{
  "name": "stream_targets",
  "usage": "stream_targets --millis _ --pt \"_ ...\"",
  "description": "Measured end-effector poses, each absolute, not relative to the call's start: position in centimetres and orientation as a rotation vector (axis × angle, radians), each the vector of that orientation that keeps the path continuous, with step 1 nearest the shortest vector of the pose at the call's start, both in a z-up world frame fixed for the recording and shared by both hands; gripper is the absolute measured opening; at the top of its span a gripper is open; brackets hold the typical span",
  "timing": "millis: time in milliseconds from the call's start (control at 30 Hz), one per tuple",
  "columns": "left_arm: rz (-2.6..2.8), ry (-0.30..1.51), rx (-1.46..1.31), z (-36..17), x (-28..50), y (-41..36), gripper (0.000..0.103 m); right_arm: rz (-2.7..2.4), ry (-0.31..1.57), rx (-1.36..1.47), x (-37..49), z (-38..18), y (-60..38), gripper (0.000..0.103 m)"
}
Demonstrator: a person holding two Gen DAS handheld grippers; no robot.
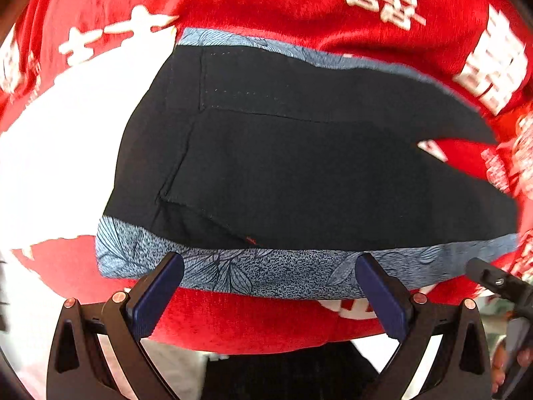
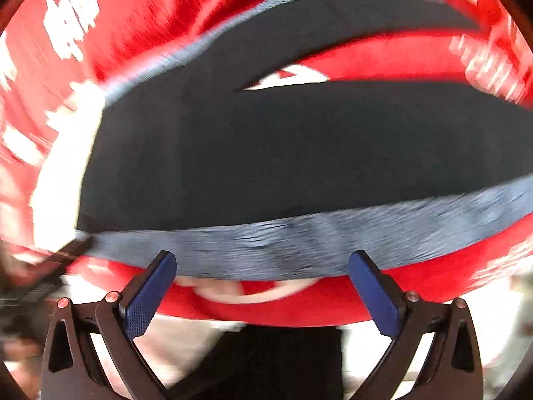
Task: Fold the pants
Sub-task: 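Lower both tools toward the grey waistband of the black trousers, then grasp the waistband with the left tool while the right tool grasps it too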
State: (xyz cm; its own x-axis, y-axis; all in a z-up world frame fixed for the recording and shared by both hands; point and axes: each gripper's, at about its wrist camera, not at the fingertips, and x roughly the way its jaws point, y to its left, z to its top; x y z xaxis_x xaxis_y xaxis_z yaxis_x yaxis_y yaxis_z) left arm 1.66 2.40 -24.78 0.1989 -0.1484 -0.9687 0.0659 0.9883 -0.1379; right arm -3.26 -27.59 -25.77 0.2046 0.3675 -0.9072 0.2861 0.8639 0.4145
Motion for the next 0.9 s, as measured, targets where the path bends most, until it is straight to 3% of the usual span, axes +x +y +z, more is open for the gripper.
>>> stream_targets --millis 67,133,167,467,800,867,900 --pt "-0.182 1.357 -0.128 -25.4 1.2 4.1 0.098 0.134 1.346 0.735 -4.2 -26.4 -28.9 0.093" --pt "-0.204 1.388 -0.171 -26.7 0.9 5.4 0.094 0.166 1.334 0.872 -5.3 -28.1 -30.2 0.061" --pt "-0.207 1.404 -0.188 -27.3 0.6 5.9 0.094 0.179 1.336 0.936 -5.8 -29.3 -30.7 0.059" --pt "-0.24 1.489 -0.313 -31.4 -1.3 7.8 0.094 0.271 1.317 1.195 -8.4 -35.7 -31.9 0.059" --pt "-0.197 1.451 -0.43 -31.2 0.8 8.6 0.094 0.366 1.184 1.383 -7.6 -37.2 -33.4 0.059" --pt "-0.137 1.434 -0.409 -30.8 0.8 8.7 0.073 0.36 1.182 1.404 -7.4 -37.7 -33.1 0.056" --pt "-0.122 1.435 -0.382 -30.7 0.9 8.6 0.052 0.339 1.186 1.422 -7.4 -37.7 -32.8 0.042"
